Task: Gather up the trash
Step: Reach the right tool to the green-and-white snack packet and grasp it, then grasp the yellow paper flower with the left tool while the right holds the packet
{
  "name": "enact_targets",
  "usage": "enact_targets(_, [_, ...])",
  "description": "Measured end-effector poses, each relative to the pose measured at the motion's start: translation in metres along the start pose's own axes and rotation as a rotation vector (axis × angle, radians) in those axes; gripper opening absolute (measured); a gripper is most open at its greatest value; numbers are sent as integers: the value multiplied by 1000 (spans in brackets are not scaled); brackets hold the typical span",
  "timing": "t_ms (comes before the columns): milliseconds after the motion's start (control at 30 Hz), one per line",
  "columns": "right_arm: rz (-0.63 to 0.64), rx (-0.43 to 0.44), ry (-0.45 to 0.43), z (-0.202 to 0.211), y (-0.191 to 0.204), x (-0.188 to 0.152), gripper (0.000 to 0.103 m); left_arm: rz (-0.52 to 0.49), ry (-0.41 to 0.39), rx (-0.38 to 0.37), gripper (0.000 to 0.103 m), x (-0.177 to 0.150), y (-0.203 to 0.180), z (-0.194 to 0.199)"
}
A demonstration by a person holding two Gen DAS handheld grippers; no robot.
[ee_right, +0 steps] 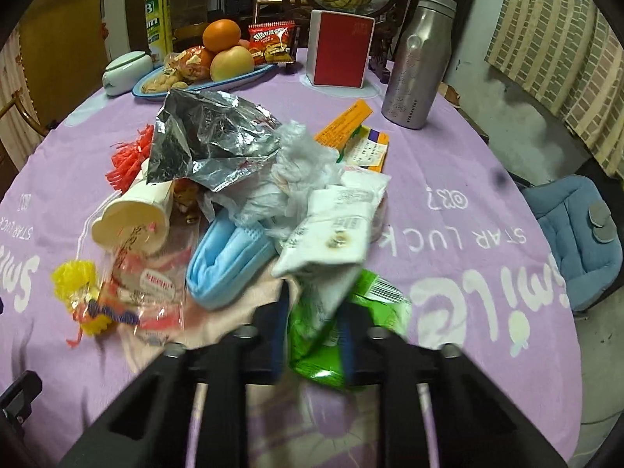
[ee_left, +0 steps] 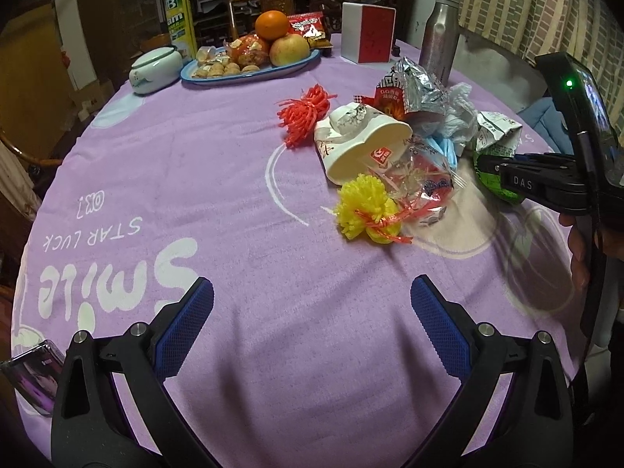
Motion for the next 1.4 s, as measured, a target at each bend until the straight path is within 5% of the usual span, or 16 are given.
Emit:
enact_targets(267, [-73, 36, -61, 21, -14, -15, 13, -8, -23, 1, 97, 1, -5, 6])
enact_targets(567, [-185, 175, -151, 79, -56, -105, 13, -70, 21, -20, 97, 22, -22, -16])
enact_targets(733, [-240, 229, -141, 84, -72, -140, 13, -89, 90, -26, 85, 37, -29, -42])
enact_targets(833, [-256, 273, -140, 86, -72, -149, 13, -71, 161, -24, 70, 46, -26, -61])
enact_targets(1400, [-226, 305, -127, 94, -52, -165, 13, -38, 151, -35, 71, 60, -24, -65])
Point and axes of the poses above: each gripper's, at about its wrist camera, not at the fingertips, and z roughly against the way its jaws point, y to its left, x to its top, the point moved 2 cm from there along -z, roughly the way its jaws point, and after that the axes turned 14 degrees about y, right-handed, at the moved point
